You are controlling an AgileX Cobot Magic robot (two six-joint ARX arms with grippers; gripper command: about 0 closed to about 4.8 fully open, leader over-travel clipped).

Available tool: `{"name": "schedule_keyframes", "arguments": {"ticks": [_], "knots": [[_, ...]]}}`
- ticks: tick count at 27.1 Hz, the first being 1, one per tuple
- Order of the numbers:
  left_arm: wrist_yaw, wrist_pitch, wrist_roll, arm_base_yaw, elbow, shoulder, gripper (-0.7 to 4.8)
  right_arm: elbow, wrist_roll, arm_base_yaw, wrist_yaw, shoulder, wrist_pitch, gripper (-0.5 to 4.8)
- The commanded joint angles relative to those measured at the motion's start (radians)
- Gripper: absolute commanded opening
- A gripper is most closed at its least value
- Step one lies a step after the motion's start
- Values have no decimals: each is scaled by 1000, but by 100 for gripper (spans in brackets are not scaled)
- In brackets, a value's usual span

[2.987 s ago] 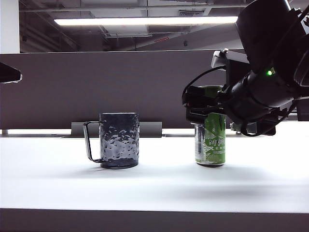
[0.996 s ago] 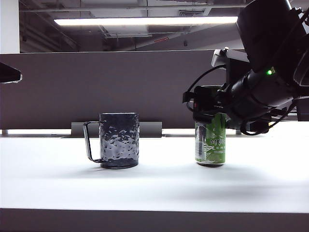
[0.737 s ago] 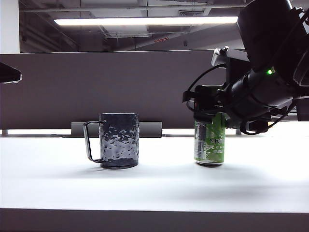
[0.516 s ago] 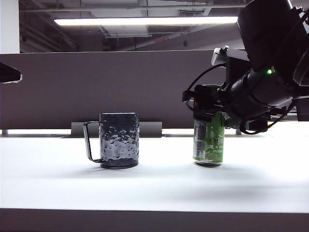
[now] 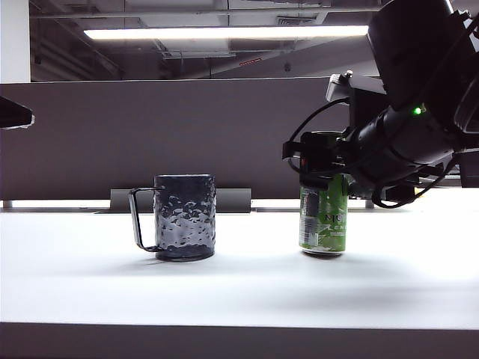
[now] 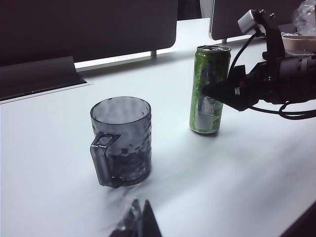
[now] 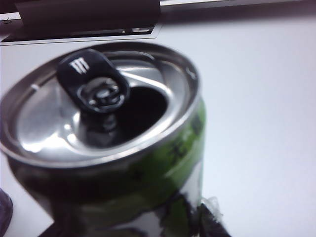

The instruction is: Pick up the metal can, pour some water into the cup, then place the can back on the table.

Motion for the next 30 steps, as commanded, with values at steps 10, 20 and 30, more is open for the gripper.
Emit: {"name": "schedule_keyframes", "arguments": {"ticks": [10,20,30], "knots": [[0,13,0,1,1,1,-5,5,-51,3,-3,-4,35,304],[0,13,0,1,1,1,-5,5,-53,3,-3,-4,67,303],[0,13,0,1,1,1,-5,4,-55,4,-3,-3,27,303]]}}
